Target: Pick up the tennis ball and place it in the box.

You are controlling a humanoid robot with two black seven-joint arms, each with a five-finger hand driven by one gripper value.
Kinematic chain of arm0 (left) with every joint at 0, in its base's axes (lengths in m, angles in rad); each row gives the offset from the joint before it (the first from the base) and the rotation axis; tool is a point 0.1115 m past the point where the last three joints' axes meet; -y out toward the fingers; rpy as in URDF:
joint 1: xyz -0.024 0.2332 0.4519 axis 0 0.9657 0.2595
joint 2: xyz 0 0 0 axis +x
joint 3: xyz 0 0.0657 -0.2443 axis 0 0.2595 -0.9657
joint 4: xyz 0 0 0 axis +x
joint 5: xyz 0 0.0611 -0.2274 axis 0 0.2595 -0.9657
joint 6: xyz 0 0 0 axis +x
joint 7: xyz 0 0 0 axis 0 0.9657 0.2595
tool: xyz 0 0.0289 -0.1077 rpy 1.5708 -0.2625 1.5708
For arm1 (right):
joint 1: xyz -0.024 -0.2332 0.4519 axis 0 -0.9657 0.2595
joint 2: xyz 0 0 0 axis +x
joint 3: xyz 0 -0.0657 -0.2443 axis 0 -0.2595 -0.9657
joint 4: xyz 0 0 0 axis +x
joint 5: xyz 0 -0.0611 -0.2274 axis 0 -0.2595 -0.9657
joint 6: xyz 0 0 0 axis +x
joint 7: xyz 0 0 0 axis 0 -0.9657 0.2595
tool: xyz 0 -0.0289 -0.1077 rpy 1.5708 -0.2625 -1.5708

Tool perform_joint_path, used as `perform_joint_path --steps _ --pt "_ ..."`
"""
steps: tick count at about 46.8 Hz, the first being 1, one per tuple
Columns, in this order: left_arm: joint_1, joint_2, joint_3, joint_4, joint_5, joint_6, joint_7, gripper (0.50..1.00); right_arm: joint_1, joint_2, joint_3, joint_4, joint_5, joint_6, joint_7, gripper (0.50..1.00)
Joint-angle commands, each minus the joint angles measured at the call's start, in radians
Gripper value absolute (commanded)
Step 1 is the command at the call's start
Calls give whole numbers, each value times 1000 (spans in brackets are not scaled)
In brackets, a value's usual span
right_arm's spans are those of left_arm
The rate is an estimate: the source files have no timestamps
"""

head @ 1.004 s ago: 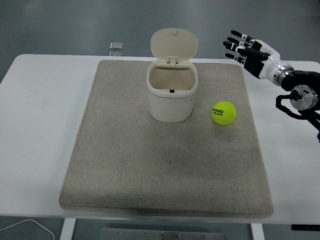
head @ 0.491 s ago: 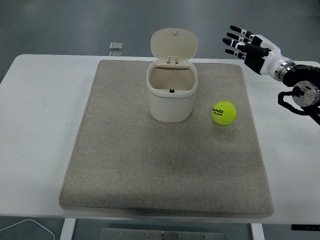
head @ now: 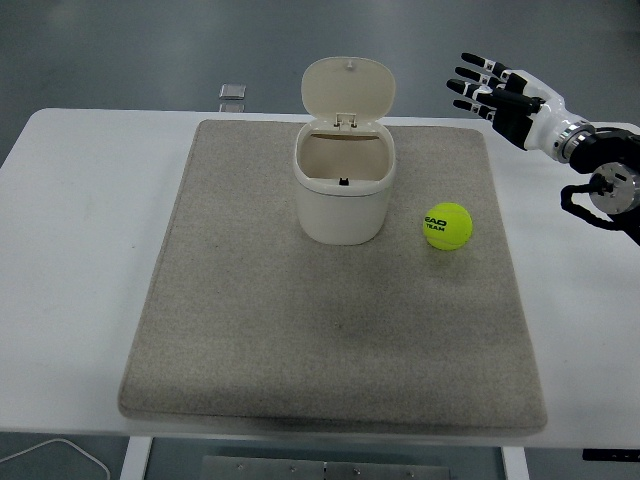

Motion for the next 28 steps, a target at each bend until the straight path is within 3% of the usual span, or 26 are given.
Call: perform_joint_path --steps 1,23,28 --pt "1 0 0 1 0 0 0 990 0 -4 2 0 -45 3 0 932" --pt "-1 0 0 -1 1 0 0 992 3 -38 17 23 -265 47 8 932" --pt "1 0 0 1 0 0 0 992 -2 -73 17 54 -334 47 9 932"
